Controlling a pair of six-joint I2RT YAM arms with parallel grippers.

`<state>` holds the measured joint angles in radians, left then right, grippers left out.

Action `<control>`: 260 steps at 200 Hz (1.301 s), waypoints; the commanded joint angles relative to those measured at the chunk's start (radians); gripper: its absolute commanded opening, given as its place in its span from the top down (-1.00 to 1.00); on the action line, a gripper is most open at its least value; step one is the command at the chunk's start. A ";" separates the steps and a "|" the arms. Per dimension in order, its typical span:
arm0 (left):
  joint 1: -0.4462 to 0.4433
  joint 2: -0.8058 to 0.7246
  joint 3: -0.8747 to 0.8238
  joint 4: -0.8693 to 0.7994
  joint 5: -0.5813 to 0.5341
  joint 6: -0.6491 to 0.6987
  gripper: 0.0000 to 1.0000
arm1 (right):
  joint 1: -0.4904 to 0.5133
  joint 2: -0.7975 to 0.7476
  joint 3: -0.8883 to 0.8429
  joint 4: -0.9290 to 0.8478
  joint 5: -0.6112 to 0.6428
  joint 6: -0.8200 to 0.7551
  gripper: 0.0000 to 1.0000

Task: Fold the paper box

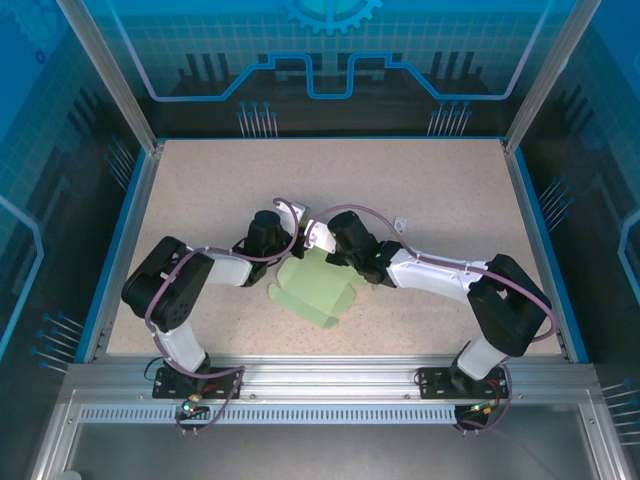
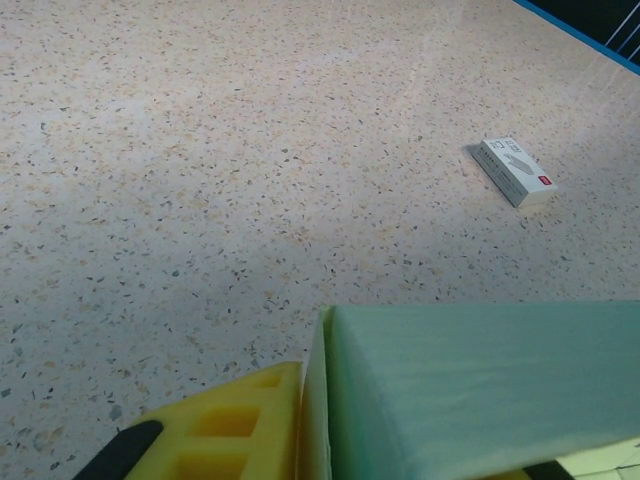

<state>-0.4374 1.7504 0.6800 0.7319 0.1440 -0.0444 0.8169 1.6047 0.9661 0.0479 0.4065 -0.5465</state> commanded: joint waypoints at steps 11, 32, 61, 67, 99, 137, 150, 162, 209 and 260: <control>0.015 0.004 -0.015 0.012 -0.217 -0.008 0.69 | 0.008 -0.028 0.030 -0.035 -0.059 0.003 1.00; 0.012 -0.002 -0.023 0.011 -0.303 -0.027 0.74 | 0.017 -0.035 0.022 -0.038 -0.071 0.007 1.00; 0.004 0.004 -0.020 -0.003 -0.418 -0.054 0.83 | 0.032 -0.037 0.006 -0.033 -0.078 0.011 1.00; 0.000 0.000 -0.019 -0.008 -0.443 -0.058 0.85 | 0.035 -0.038 0.001 -0.032 -0.078 0.011 1.00; -0.021 -0.001 -0.005 -0.031 -0.531 -0.046 0.92 | 0.039 -0.046 -0.022 -0.019 -0.095 0.014 1.00; -0.053 0.021 0.007 -0.026 -0.584 -0.027 1.00 | 0.035 -0.042 -0.032 -0.002 -0.087 0.002 1.00; -0.051 0.015 -0.011 0.008 -0.538 -0.036 1.00 | 0.028 -0.040 -0.033 0.002 -0.080 -0.001 1.00; -0.051 0.012 -0.024 0.031 -0.483 -0.027 0.99 | 0.021 -0.040 -0.031 0.009 -0.070 -0.003 1.00; -0.049 -0.007 -0.057 0.100 -0.321 -0.010 0.68 | 0.013 -0.022 -0.014 0.027 -0.033 -0.013 1.00; -0.048 -0.041 -0.092 0.128 -0.262 -0.020 0.33 | 0.007 -0.015 0.000 0.029 -0.018 -0.020 1.00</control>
<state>-0.5060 1.7432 0.6117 0.8295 -0.1253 -0.0532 0.8188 1.6047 0.9554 0.1013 0.3664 -0.5575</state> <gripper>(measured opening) 0.309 0.053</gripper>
